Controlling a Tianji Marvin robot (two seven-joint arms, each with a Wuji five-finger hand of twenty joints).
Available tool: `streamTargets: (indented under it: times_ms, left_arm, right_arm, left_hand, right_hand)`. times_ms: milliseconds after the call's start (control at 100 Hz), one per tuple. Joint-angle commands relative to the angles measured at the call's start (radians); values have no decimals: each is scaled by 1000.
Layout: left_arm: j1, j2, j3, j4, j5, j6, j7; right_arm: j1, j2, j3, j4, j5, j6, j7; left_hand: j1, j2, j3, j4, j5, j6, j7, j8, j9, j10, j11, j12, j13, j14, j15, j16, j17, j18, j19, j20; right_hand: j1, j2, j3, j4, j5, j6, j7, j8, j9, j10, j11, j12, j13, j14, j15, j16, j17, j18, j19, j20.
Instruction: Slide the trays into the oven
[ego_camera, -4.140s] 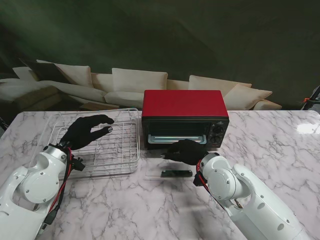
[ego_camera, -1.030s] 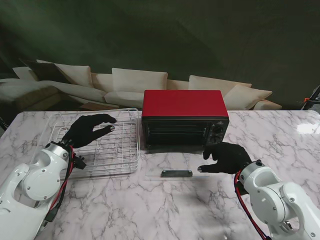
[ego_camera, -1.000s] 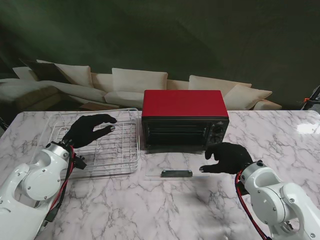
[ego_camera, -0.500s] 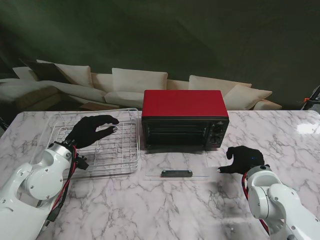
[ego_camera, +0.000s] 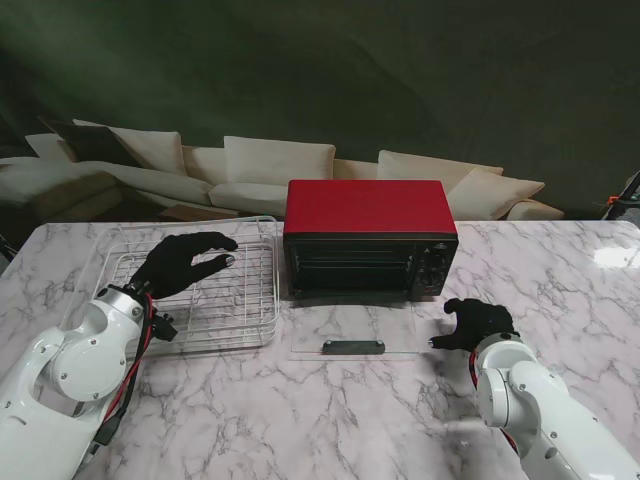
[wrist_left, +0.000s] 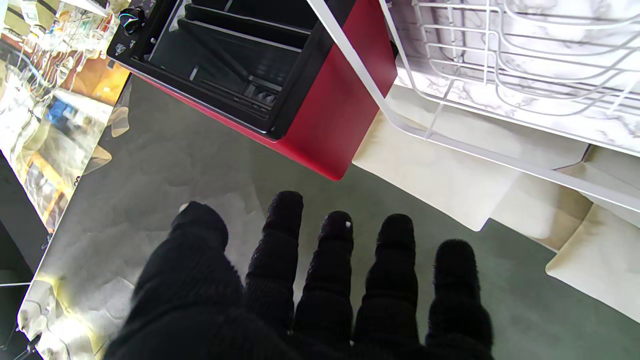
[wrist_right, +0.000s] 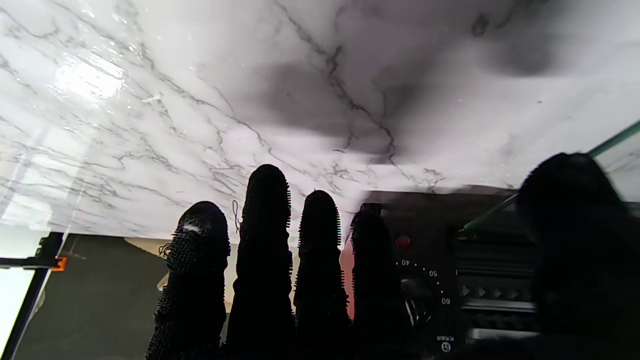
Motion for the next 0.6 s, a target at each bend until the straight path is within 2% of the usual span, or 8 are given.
streamTargets:
  times_ms: [0, 140, 330, 490, 530, 590]
  left_arm:
    - [2, 0, 2, -4, -1, 4, -16]
    - [4, 0, 2, -4, -1, 4, -16]
    - [8, 0, -1, -8, -2, 9, -19]
    - [8, 0, -2, -7, -2, 8, -19]
    - [8, 0, -2, -7, -2, 8, -20]
    - [7, 1, -2, -7, -2, 8, -21]
  right_arm:
    - [6, 1, -12, 8, -9, 6, 20]
    - [32, 3, -47, 28, -14, 16, 33]
    - [72, 9, -97, 62, -9, 41, 70]
    - [96, 12, -132, 90, 4, 55, 82]
    - [101, 13, -138, 94, 8, 59, 88]
    - [106, 14, -146, 100, 16, 61, 95]
  left_hand:
    - [15, 44, -27, -17, 20, 12, -8, -2, 27, 7, 3, 12, 10, 9, 14, 16, -10, 23, -15, 18]
    - [14, 45, -28, -17, 20, 13, -8, -2, 29, 6, 4, 12, 12, 9, 15, 17, -10, 23, -15, 18]
    - [17, 44, -27, -17, 28, 16, -4, 1, 34, 8, 6, 13, 13, 8, 15, 17, -10, 24, -15, 18]
    - [15, 45, -28, -17, 27, 17, -4, 2, 36, 8, 7, 14, 14, 9, 16, 17, -10, 25, -14, 18]
    - [15, 45, -28, -17, 27, 17, -5, 1, 36, 8, 7, 14, 14, 9, 16, 17, -11, 25, -15, 17]
    - [15, 45, -28, -17, 27, 17, -5, 1, 36, 8, 7, 14, 14, 10, 16, 18, -9, 25, -14, 18]
  right_hand:
    - [-33, 14, -15, 7, -41, -28, -23, -42, -28, 7, 3, 11, -17, -6, 9, 3, -14, 1, -7, 25]
    - [-24, 20, -18, 10, -75, 7, -36, -70, -39, 4, 8, 22, -18, -9, 13, 8, -14, 0, -9, 28]
    - [-44, 94, -46, 11, -90, 47, -31, -89, -61, 8, 11, 29, -33, -9, 14, 9, -24, -4, -13, 33]
    - [-90, 154, -69, 8, -89, 42, -22, -94, -74, 13, 12, 31, -42, -10, 14, 9, -30, -7, -17, 36]
    - [-117, 185, -79, 5, -99, 31, -24, -95, -84, 14, 10, 31, -50, -11, 12, 9, -35, -9, -20, 36]
    - [-133, 192, -87, 3, -101, 11, -22, -95, -88, 14, 11, 31, -57, -11, 12, 9, -40, -9, -23, 36]
